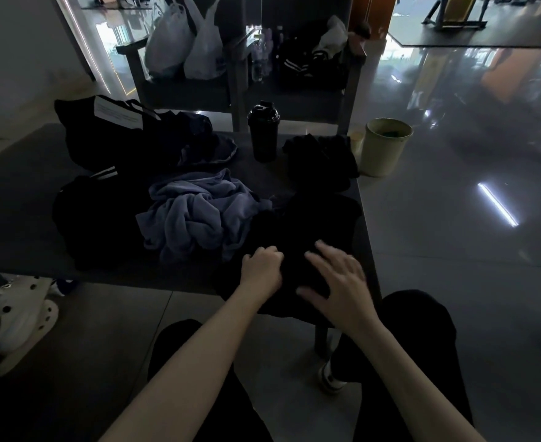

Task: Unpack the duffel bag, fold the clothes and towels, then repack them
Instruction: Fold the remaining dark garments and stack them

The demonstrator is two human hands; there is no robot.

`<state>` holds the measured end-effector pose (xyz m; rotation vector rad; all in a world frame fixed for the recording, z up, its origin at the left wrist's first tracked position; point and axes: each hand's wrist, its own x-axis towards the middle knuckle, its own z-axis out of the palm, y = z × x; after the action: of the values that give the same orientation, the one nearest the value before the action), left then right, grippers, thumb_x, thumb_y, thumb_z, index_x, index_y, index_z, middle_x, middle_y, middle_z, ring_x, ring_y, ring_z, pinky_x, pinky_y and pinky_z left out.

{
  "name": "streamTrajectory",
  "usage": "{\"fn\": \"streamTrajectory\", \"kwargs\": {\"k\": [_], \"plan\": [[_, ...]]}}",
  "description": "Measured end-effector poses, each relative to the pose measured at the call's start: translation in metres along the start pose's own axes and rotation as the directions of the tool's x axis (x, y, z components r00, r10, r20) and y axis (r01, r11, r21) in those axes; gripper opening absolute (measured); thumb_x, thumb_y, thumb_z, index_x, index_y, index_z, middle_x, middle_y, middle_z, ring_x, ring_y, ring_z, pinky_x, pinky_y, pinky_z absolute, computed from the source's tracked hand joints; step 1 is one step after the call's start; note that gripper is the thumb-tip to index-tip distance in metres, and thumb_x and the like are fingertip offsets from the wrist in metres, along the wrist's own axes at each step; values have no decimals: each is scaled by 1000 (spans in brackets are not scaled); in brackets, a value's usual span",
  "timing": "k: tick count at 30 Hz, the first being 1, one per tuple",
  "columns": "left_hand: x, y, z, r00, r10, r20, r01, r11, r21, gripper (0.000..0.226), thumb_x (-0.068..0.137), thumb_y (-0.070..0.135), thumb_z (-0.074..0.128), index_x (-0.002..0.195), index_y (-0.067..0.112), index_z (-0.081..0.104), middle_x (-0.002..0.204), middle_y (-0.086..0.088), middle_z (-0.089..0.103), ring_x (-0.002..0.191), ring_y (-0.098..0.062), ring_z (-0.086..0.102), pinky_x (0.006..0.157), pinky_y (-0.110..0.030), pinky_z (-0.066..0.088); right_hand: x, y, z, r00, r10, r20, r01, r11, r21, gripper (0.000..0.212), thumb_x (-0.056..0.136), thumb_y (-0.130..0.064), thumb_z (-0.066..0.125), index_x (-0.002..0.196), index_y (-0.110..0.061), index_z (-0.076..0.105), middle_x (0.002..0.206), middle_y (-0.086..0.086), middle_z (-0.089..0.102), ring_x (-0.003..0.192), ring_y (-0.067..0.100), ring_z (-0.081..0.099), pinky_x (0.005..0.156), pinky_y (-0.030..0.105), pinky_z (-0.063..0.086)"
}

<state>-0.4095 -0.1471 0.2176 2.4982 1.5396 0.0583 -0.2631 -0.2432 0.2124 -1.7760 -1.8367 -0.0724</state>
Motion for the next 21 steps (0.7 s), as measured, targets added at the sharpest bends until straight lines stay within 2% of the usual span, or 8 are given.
{"fn": "streamTrajectory", "kwargs": {"k": [3, 5, 9, 11, 13, 15, 17, 21], "plan": [[2, -4, -4, 999, -27, 31, 29, 997, -65, 19, 89, 17, 51, 105, 15, 62, 113, -2, 55, 110, -26, 50, 89, -39, 39, -18, 7, 12, 892, -53, 449, 157, 968, -198, 94, 61, -71, 60, 141, -25, 42, 147, 6, 42, 137, 29, 37, 108, 59, 23], [-1, -11, -6, 1000, 16, -19, -18, 992, -129, 21, 88, 17, 54, 107, 17, 63, 114, -1, 59, 108, -25, 53, 88, -38, 41, -25, 11, 17, 842, -15, 539, 158, 963, -220, 106, 47, -56, 81, 141, -25, 42, 145, 7, 45, 135, 30, 40, 105, 59, 26], [-26, -21, -6, 875, 381, -298, -408, 912, -33, 27, 86, 31, 51, 99, 16, 67, 101, 2, 67, 96, -22, 62, 82, -36, 44, -19, 15, 20, 904, -69, 421, 147, 977, -155, 80, 48, -29, 85, 123, -23, 59, 124, 6, 63, 119, 29, 58, 92, 59, 44], [-41, -23, -5, 889, 453, -63, -452, 891, 38, 48, 87, 51, 49, 122, 19, 59, 124, 3, 59, 116, -18, 53, 98, -35, 36, -11, 17, 18, 923, -88, 373, 113, 993, -44, 64, 64, -20, 75, 125, -22, 59, 131, 4, 59, 126, 28, 51, 102, 52, 38], [-48, -28, 0, 909, 387, 152, -411, 892, 188, 73, 83, 60, 53, 143, 21, 36, 148, 5, 36, 137, -15, 30, 113, -35, 20, -4, 20, 12, 916, -85, 393, 75, 996, 43, 56, 74, -16, 65, 130, -23, 57, 136, 1, 55, 130, 23, 47, 107, 38, 35], [-53, -31, 5, 911, 358, 207, -407, 863, 299, 75, 84, 50, 58, 147, 19, 29, 153, 3, 28, 141, -17, 24, 115, -38, 18, 4, 21, 5, 906, -57, 420, 13, 994, 107, 51, 76, -16, 63, 127, -26, 59, 129, -3, 60, 120, 19, 54, 98, 29, 41], [-52, -32, 11, 909, 410, 80, -413, 855, 313, 55, 81, 29, 64, 133, 18, 50, 139, -1, 50, 128, -19, 46, 102, -38, 37, 10, 23, -1, 904, -28, 426, -48, 985, 168, 46, 76, -17, 67, 121, -25, 64, 121, -4, 63, 112, 17, 58, 92, 26, 45], [-43, -28, -4, 940, 341, -19, -341, 939, 37, 25, 82, 2, 52, 104, 10, 61, 104, -7, 66, 99, -27, 61, 83, -37, 48, 6, 29, -8, 898, 39, 438, -130, 975, 180, 59, 73, -29, 75, 129, -18, 57, 136, -2, 48, 122, 20, 50, 100, 31, 41]]}}
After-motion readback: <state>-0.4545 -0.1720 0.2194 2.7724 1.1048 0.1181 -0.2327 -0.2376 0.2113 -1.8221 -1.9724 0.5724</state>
